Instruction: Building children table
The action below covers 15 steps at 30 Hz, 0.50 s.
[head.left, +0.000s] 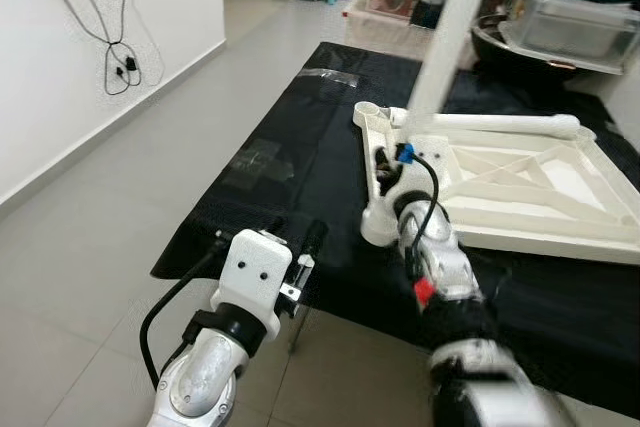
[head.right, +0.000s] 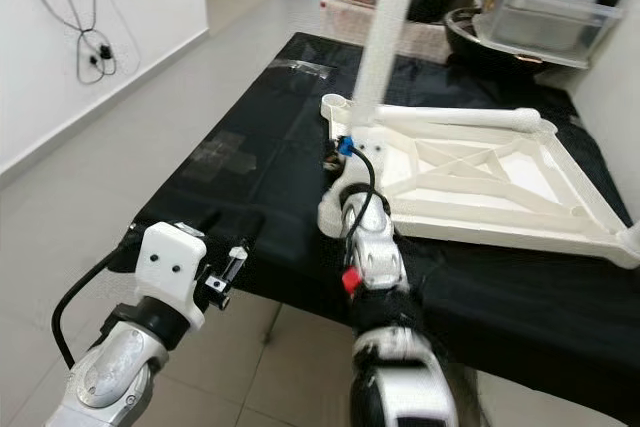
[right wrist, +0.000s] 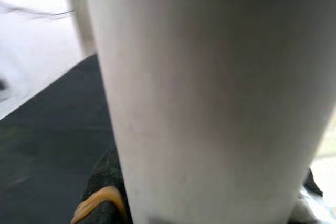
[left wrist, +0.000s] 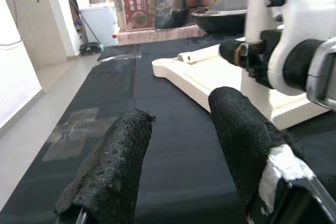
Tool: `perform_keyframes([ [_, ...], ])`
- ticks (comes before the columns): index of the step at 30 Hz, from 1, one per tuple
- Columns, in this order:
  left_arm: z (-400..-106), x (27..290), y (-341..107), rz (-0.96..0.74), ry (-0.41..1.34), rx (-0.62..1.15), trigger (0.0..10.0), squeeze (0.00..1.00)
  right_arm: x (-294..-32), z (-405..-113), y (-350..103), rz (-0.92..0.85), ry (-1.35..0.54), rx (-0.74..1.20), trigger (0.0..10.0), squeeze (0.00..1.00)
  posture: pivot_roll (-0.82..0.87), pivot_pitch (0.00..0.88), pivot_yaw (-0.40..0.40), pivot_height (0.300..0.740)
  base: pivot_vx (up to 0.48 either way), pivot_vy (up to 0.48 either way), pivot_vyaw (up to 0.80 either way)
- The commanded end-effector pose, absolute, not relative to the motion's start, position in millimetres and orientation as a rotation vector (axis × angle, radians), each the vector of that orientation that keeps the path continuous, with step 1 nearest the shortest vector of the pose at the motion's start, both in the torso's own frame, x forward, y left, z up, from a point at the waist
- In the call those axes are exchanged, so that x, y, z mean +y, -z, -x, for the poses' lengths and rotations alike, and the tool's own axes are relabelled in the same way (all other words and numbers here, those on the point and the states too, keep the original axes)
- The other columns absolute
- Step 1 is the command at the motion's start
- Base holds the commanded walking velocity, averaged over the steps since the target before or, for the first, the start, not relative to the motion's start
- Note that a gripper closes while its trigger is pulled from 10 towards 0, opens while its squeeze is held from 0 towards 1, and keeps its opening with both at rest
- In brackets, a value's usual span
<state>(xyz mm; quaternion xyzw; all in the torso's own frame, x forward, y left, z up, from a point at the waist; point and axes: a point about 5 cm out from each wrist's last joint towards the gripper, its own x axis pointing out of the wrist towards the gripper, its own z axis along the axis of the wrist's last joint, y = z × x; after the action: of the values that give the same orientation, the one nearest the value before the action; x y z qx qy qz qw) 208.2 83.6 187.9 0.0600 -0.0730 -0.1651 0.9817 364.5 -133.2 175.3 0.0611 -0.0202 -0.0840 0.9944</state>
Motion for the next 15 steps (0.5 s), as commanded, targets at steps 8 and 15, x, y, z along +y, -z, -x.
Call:
perform_keyframes([
  [8,-207.6,82.0,-183.9,-0.119,0.335,-0.133,10.0,0.00,-94.8,-371.5,-190.6,-0.266,-0.119,-0.150,10.0,0.79,0.15,0.056,-0.094,0.740,0.000,0.000,0.00],
  [15,-208.6,82.8,-184.5,-0.121,0.331,-0.135,10.0,0.00,-94.9,-377.6,-198.5,-0.300,-0.528,-0.134,10.0,0.00,0.15,0.061,-0.092,0.740,0.000,0.000,0.00],
])
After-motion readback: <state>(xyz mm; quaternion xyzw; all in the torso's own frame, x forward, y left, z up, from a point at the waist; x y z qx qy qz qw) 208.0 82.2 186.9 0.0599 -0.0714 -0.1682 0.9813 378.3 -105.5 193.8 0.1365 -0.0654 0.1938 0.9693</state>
